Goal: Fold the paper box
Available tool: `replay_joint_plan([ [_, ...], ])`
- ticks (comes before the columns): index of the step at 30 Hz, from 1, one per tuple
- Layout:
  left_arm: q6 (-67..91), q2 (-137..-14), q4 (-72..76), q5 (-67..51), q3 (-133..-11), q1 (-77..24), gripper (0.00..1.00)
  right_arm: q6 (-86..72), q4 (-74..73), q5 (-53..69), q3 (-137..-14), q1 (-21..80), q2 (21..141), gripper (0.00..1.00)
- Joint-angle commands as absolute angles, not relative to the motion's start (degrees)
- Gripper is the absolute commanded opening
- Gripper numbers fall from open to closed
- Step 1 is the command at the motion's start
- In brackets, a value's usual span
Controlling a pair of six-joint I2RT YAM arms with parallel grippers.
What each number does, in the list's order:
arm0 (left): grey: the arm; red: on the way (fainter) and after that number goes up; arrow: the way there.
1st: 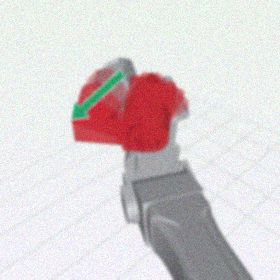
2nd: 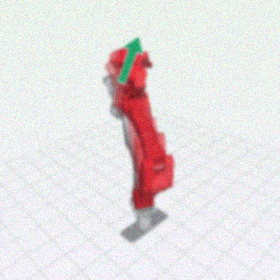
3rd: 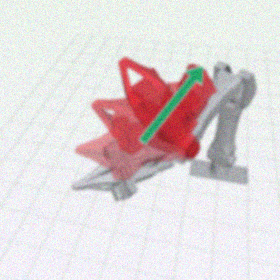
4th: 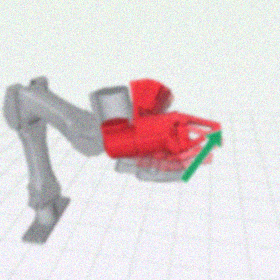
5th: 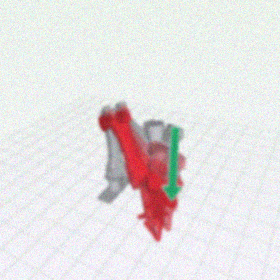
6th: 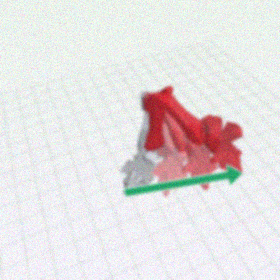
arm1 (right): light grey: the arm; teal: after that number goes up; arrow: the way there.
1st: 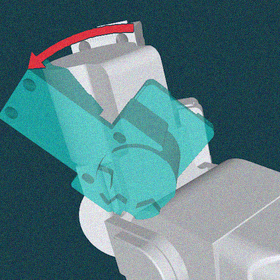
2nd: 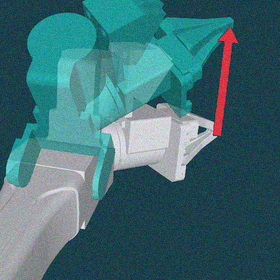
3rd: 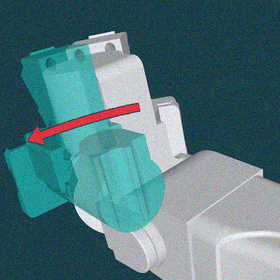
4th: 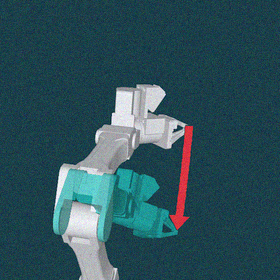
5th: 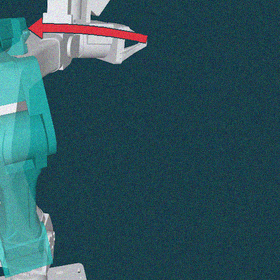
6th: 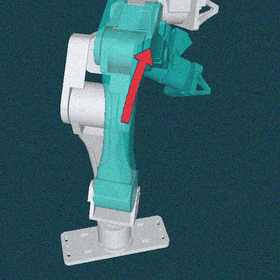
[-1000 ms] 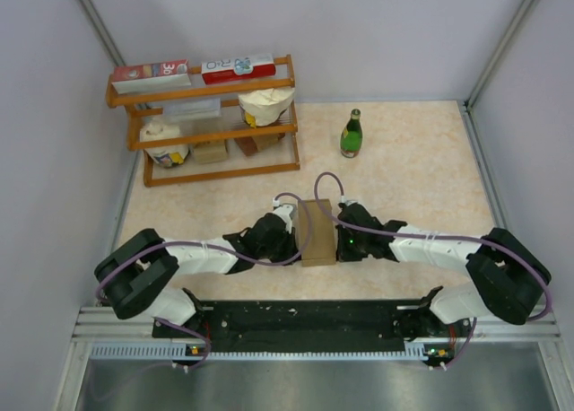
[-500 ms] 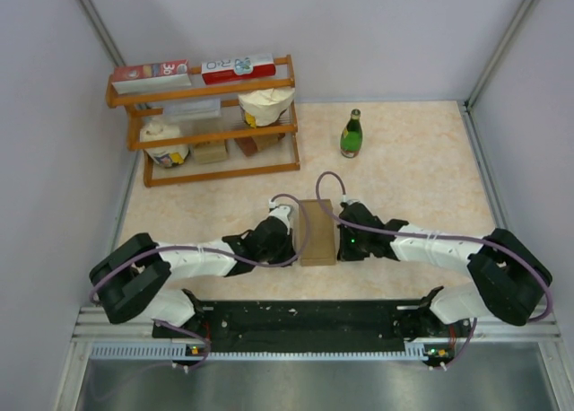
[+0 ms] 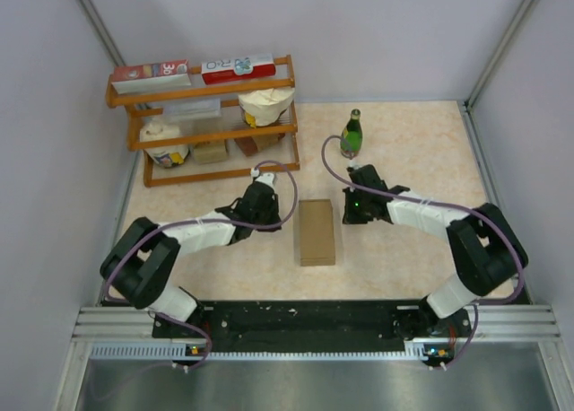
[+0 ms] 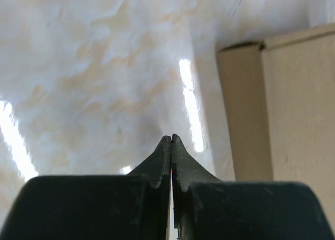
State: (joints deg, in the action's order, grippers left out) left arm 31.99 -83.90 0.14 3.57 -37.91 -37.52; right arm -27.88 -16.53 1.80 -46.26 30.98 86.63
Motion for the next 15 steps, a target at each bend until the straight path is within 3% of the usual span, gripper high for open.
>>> replay_joint_plan([
  [1,28.0,-91.0,4.7,0.4,-44.8,-36.3,0.0,-24.0,-14.9,3.3,-53.3,30.8,94.2,0.0],
  [15,27.7,-101.5,9.9,-7.8,-51.2,-35.5,0.0,-23.7,-14.1,6.2,-59.2,30.7,102.9,0.0],
])
